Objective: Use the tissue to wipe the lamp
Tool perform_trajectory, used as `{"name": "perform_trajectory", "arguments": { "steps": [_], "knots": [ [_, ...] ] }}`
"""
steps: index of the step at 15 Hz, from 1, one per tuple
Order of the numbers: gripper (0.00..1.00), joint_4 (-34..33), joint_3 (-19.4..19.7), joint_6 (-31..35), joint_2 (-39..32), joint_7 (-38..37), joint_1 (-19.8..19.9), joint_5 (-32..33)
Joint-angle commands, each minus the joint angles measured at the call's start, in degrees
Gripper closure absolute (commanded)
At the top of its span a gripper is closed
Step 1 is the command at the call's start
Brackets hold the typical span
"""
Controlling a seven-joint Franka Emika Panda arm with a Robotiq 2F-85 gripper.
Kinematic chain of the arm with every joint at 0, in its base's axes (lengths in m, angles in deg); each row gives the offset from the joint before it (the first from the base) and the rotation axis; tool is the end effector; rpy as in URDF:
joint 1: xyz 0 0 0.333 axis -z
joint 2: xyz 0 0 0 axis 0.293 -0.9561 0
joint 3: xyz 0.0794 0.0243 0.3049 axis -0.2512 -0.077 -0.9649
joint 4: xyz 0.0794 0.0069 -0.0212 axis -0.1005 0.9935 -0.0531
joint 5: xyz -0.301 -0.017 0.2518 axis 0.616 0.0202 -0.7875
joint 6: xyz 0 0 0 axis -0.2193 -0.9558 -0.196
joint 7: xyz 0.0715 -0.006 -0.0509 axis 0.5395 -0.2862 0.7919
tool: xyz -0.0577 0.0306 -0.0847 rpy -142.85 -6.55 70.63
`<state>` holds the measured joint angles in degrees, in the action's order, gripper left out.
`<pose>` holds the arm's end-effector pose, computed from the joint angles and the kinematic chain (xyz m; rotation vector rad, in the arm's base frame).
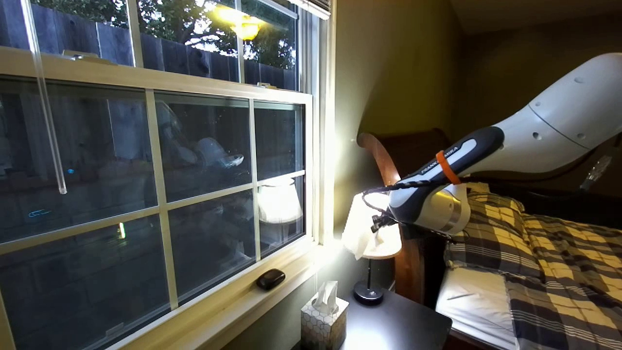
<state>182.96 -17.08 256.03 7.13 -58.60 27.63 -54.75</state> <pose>0.5645 -0.1013 0.3804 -2.8828 0.3541 -1.1934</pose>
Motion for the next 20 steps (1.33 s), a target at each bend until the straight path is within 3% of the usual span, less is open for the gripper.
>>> {"name": "perform_trajectory", "arguments": {
  "steps": [1,4,6,9,11,12,16,20],
  "knots": [
    [1.00,-3.5,-9.8,6.3,-1.0,7.7,6.4,-4.3],
    [1.00,-6.4,-18.1,12.5,-3.7,7.5,12.5,0.8],
    [1.00,-6.2,-21.1,18.3,-5.8,4.7,16.0,6.1],
    [1.00,-4.3,-21.4,23.4,-8.3,2.1,19.2,10.5],
    [1.00,-3.5,-19.8,24.9,-9.5,2.8,19.8,9.8],
    [1.00,-2.6,-8.5,24.7,-9.0,-4.9,11.4,15.5],
    [1.00,-2.0,2.3,23.8,-10.4,-11.9,4.9,21.5],
    [1.00,-1.6,7.2,23.5,-11.3,-15.4,1.4,25.0]
  ]
}}
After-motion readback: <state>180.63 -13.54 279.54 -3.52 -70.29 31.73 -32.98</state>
